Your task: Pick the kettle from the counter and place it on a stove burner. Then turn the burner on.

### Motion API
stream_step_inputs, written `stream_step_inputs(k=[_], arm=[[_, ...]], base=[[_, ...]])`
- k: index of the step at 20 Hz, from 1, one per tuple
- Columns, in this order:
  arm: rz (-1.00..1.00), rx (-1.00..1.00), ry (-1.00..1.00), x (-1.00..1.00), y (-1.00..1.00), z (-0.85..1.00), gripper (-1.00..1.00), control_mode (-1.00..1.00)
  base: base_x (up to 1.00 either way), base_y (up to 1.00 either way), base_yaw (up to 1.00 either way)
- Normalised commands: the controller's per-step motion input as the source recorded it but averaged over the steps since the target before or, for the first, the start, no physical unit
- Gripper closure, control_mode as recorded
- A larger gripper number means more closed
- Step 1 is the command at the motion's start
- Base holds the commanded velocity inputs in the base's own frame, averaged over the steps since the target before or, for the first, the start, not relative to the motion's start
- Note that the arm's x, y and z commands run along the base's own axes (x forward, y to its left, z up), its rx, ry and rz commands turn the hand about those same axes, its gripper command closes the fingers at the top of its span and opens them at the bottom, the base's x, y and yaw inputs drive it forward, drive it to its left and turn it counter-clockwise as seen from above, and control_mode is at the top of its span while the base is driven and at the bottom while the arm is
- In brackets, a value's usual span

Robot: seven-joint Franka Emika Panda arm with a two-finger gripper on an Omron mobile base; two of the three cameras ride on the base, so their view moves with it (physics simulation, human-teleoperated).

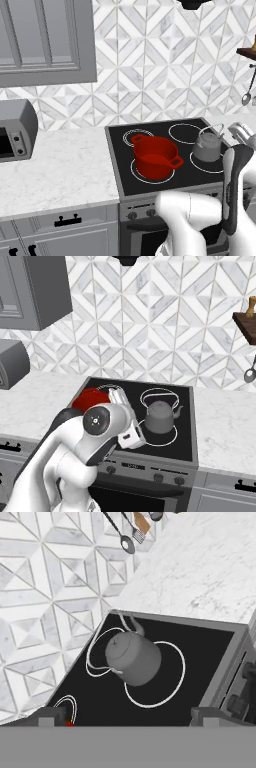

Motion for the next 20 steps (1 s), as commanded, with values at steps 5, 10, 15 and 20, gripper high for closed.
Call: stream_step_inputs(k=[5, 10, 15, 20], arm=[[0.13, -0.02, 0.24, -0.02, 0.90, 0.25, -1.00, -1.00], [0.20, -0.03, 0.37, -0.01, 0.83, 0.20, -1.00, -1.00], [0.00, 0.00, 0.00, 0.00, 0.00, 0.00, -1.00, -1.00], [-0.01, 0.00, 0.00, -0.13, -0.17, -0.06, -1.00, 1.00]], base=[[0.00, 0.00, 0.00], [0.00, 0.00, 0.00], [0.00, 0.00, 0.00], [-0.13, -0.39, 0.00]])
